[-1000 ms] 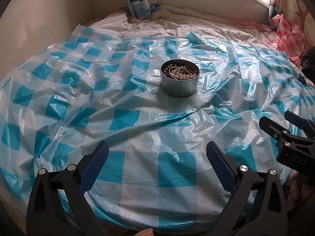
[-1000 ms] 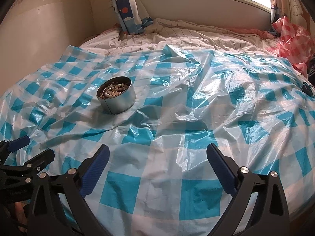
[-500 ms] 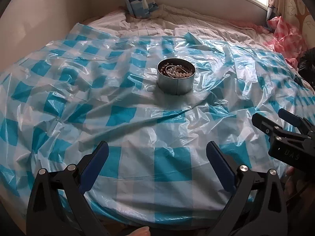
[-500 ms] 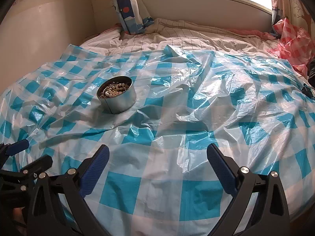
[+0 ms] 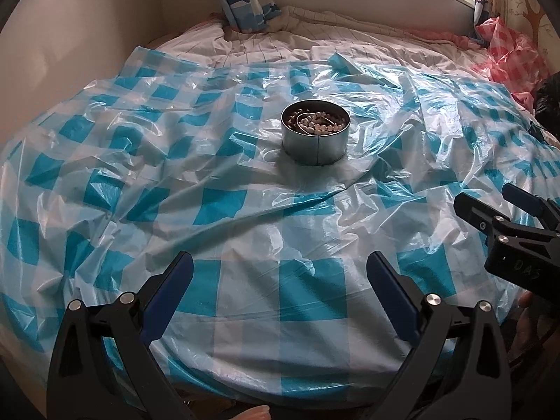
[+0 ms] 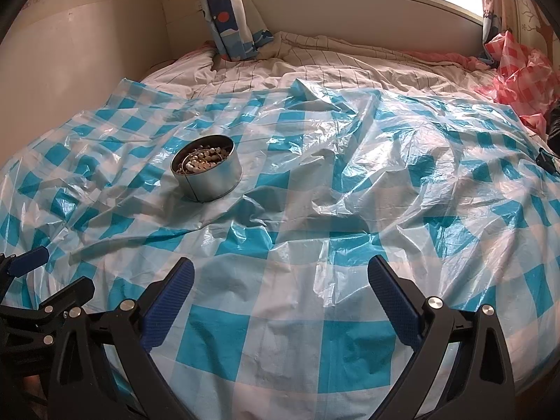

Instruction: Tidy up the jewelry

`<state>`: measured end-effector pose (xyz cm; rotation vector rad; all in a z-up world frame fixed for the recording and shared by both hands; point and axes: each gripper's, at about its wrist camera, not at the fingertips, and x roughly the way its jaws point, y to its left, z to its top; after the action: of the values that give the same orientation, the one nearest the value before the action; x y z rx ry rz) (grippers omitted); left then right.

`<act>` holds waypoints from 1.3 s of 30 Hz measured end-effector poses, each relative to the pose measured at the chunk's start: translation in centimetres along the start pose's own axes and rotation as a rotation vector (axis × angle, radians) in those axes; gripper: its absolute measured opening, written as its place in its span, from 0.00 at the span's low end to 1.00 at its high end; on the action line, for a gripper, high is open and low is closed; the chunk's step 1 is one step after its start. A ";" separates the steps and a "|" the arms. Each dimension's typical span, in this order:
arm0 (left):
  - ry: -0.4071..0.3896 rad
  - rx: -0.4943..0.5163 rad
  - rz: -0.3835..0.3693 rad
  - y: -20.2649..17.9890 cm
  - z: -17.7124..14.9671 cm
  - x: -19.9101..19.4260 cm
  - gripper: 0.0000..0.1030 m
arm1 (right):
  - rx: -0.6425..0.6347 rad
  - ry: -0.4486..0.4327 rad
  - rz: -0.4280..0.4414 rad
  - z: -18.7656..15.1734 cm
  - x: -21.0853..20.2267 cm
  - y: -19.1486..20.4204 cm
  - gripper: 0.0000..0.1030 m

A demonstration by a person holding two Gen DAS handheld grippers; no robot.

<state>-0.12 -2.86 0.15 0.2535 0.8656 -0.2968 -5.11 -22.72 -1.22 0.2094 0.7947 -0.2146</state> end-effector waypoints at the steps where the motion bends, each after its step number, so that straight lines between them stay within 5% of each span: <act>1: 0.001 -0.001 0.000 0.0 0.0 0.0 0.93 | -0.001 0.000 0.000 0.0 0.0 0.0 0.92; 39: 0.035 -0.038 -0.015 1.1 0.0 0.7 0.93 | -0.002 0.001 -0.005 0.0 0.0 0.4 0.92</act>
<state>0.70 -1.99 -0.28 0.2178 0.9073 -0.2899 -5.06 -22.38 -1.16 0.2059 0.7968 -0.2185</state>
